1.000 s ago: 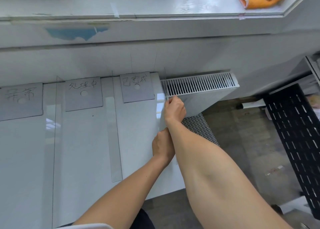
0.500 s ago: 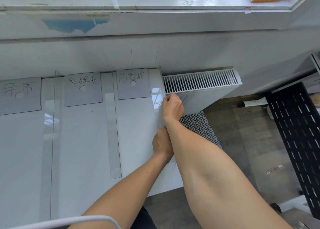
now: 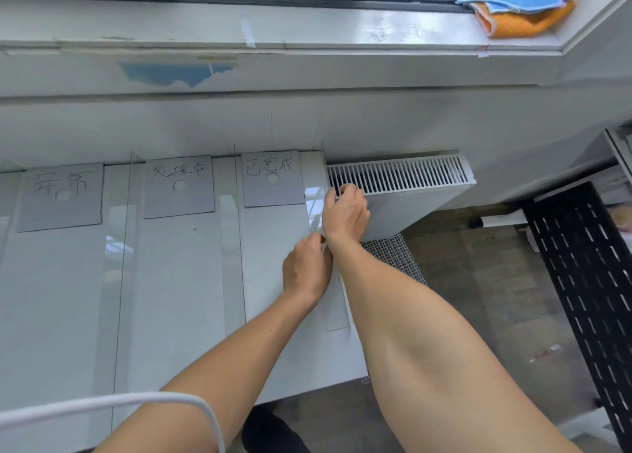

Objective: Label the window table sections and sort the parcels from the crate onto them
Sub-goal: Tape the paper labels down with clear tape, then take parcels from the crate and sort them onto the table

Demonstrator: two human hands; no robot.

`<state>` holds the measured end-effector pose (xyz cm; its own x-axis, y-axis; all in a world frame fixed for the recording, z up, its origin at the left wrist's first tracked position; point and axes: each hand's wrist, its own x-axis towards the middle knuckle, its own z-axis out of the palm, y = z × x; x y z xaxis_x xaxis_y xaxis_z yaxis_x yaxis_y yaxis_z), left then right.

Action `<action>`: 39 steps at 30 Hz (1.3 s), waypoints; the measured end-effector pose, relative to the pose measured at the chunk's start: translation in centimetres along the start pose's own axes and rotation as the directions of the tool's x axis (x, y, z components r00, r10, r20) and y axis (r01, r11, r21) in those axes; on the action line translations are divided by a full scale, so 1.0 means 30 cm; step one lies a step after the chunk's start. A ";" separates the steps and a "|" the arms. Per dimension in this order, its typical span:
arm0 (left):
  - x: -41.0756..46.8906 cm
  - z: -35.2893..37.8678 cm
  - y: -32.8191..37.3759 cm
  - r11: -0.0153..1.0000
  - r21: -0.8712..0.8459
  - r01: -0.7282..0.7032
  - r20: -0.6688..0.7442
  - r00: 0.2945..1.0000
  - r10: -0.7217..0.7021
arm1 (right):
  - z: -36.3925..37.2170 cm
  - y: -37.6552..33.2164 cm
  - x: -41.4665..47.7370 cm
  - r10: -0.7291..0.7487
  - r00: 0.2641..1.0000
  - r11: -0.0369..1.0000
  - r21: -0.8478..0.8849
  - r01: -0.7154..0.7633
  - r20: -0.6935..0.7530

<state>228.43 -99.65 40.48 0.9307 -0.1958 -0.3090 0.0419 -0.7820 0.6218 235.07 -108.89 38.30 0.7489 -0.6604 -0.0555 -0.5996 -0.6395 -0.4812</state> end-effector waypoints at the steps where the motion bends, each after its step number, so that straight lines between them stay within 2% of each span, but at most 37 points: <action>1: 0.026 -0.039 -0.006 0.999 0.039 -0.031 -0.048 0.998 0.033 | -0.010 -0.026 0.005 -0.032 0.999 0.999 -0.013 0.032 -0.009; 6: 0.160 -0.282 -0.094 0.938 0.333 -0.096 -0.168 0.973 0.159 | -0.041 -0.169 -0.005 -0.217 0.974 0.970 -0.099 0.222 0.065; 10: 0.200 -0.530 -0.213 0.832 0.553 -0.057 -0.203 0.959 0.200 | -0.053 -0.320 -0.065 -0.423 0.888 0.873 -0.181 0.452 0.179; 13: 0.175 -0.689 -0.320 0.783 0.622 0.001 -0.207 0.965 0.163 | -0.055 -0.438 -0.129 -0.505 0.826 0.800 -0.223 0.557 0.252; 22: -0.018 -1.186 -0.624 0.793 0.561 0.238 -0.400 0.916 0.009 | -0.006 -0.914 -0.396 -0.674 0.655 0.635 -0.185 0.750 0.342; 26: -0.134 -1.442 -0.758 0.795 0.521 0.310 -0.506 0.862 -0.005 | 0.016 -1.171 -0.576 -0.757 0.560 0.549 -0.136 0.824 0.338; 33: -0.362 -1.880 -0.965 0.734 0.553 0.395 -0.607 0.794 0.031 | -0.009 -1.604 -0.911 -0.861 0.427 0.424 -0.073 0.903 0.278; 39: -0.506 -2.178 -1.119 0.754 0.493 0.435 -0.689 0.724 0.032 | -0.021 -1.898 -1.165 -0.905 0.363 0.370 -0.012 0.929 0.220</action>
<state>236.64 -31.76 71.30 0.9257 0.2408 0.2916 0.2577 -0.9660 -0.0202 242.84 -49.65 68.19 0.8769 0.4256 0.2233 0.4706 -0.8548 -0.2188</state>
